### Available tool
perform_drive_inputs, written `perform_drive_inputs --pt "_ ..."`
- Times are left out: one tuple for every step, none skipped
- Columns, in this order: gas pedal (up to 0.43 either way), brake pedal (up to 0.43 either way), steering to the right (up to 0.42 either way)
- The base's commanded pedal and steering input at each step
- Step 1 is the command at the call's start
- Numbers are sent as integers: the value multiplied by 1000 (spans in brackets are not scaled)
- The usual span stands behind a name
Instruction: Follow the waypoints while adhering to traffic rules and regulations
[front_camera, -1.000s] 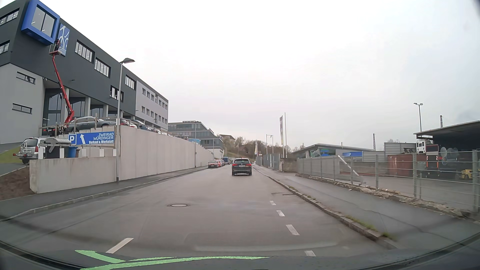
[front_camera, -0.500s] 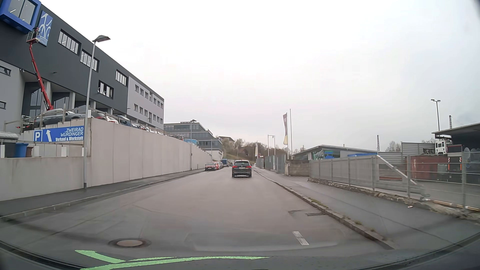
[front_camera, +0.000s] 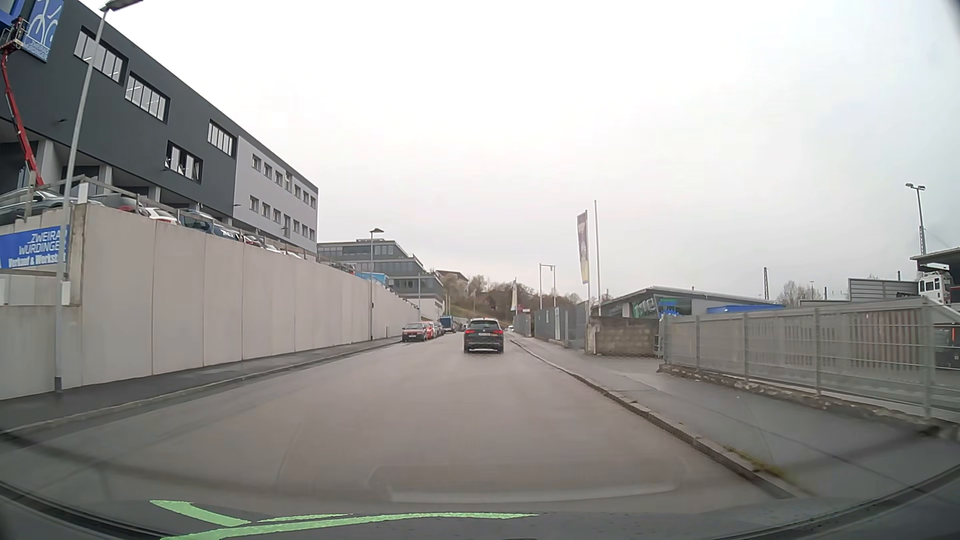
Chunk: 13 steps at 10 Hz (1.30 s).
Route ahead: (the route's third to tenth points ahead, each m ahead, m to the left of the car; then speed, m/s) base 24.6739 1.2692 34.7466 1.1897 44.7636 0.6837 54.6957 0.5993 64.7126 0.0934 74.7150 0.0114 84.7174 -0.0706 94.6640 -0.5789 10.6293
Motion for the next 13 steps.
perform_drive_inputs --pt "370 0 0" --pt "339 0 -1" --pt "299 0 0" --pt "299 0 0" --pt "287 0 0" --pt "287 0 0" --pt "280 0 0" --pt "260 0 1" --pt "240 0 0" --pt "240 0 1" --pt "220 0 1" --pt "197 0 1" --pt "177 0 1"
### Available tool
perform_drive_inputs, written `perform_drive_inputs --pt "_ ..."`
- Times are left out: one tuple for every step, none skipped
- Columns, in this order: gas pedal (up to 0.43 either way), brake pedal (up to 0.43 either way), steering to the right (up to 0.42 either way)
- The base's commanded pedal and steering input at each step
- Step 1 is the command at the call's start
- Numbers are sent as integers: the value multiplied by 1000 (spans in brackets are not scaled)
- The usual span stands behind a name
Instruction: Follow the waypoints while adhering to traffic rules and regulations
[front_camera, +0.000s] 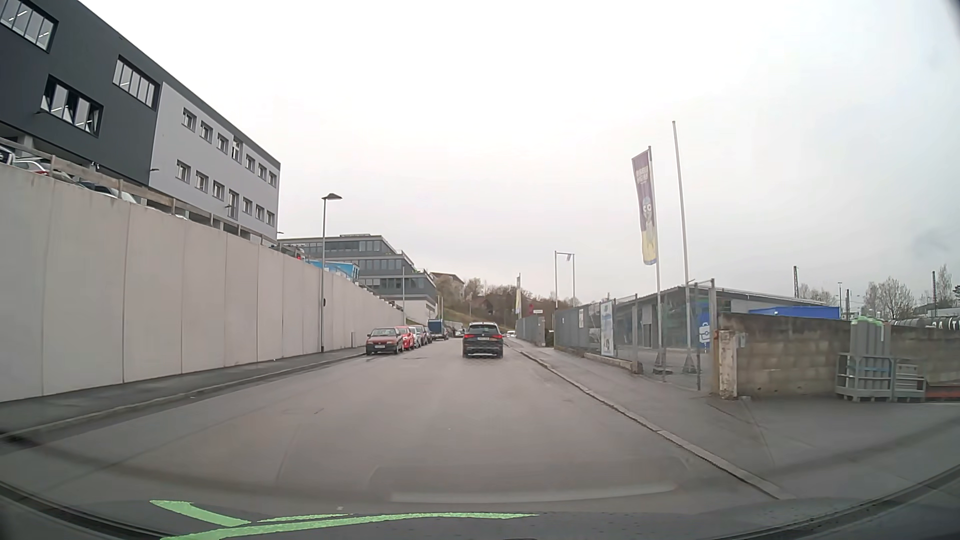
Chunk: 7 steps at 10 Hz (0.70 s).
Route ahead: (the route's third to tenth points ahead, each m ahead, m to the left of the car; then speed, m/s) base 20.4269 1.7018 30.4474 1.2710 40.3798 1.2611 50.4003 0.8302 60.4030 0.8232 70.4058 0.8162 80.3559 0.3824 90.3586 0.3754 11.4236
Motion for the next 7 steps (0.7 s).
perform_drive_inputs --pt "169 0 1" --pt "150 0 1" --pt "138 0 1" --pt "138 0 1" --pt "138 0 1" --pt "138 0 1" --pt "138 0 1"
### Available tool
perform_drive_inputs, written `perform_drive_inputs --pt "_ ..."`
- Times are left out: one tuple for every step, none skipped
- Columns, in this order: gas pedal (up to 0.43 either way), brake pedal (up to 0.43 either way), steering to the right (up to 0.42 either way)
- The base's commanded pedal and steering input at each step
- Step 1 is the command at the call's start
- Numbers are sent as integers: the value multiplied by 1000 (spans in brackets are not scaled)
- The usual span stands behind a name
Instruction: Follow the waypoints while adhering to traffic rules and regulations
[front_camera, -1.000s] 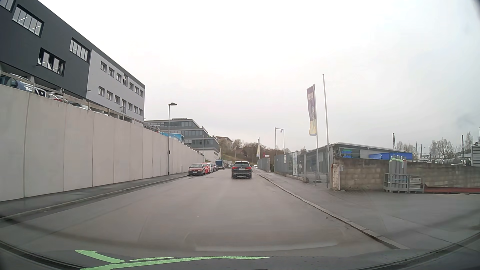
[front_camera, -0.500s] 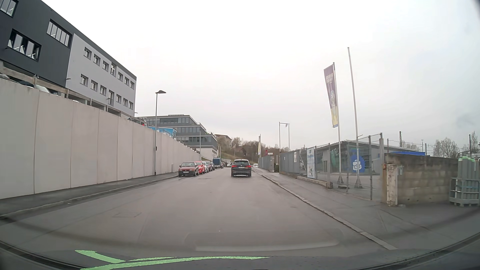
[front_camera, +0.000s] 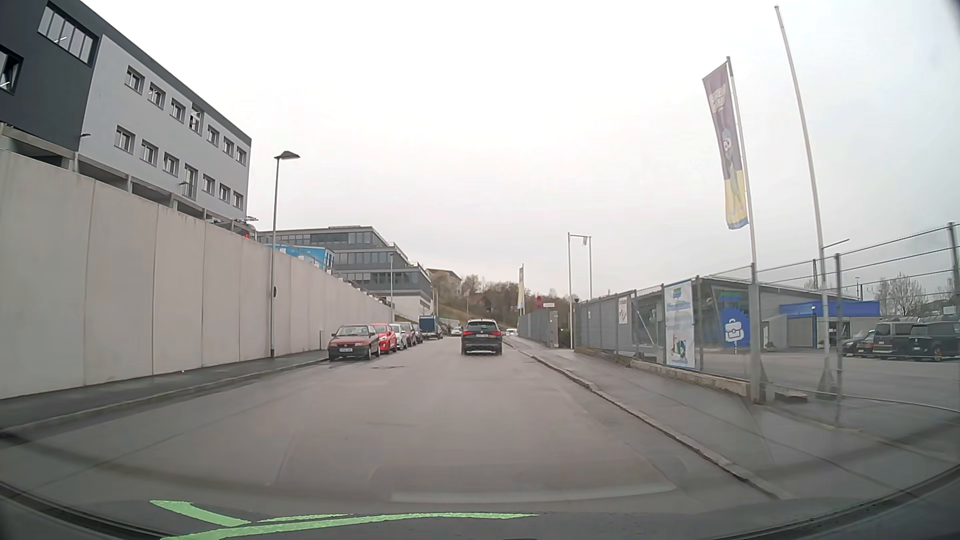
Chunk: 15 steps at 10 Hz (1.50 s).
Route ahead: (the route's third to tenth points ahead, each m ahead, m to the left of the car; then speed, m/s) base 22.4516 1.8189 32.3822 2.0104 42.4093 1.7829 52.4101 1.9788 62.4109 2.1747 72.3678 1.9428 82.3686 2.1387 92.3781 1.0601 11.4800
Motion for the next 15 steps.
perform_drive_inputs --pt "138 0 0" --pt "138 0 0" --pt "138 0 0" --pt "138 0 -1" --pt "138 0 0" --pt "138 0 0" --pt "138 0 0" --pt "138 0 0" --pt "138 0 0" --pt "138 0 0" --pt "138 0 0" --pt "138 0 0" --pt "150 0 -1" --pt "150 0 -1" --pt "150 0 -2"
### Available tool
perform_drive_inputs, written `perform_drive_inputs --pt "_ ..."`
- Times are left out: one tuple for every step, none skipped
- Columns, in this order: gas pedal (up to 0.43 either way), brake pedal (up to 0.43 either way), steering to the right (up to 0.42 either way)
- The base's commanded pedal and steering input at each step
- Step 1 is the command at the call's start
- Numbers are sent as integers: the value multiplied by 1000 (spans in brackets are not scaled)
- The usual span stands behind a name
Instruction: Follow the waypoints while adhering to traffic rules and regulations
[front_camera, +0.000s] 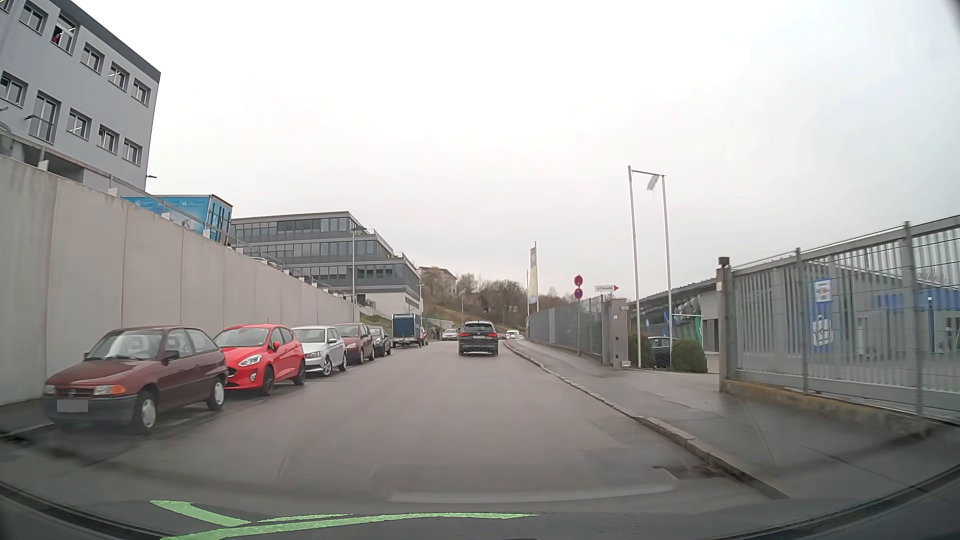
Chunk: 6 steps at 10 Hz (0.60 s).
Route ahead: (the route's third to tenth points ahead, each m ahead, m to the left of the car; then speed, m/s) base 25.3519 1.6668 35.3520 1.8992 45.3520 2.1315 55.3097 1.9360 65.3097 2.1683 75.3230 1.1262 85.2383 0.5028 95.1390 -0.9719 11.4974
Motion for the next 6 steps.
perform_drive_inputs --pt "150 0 -2" --pt "150 0 -4" --pt "150 0 -4" --pt "150 0 -4" --pt "150 0 -4" --pt "150 0 -4"
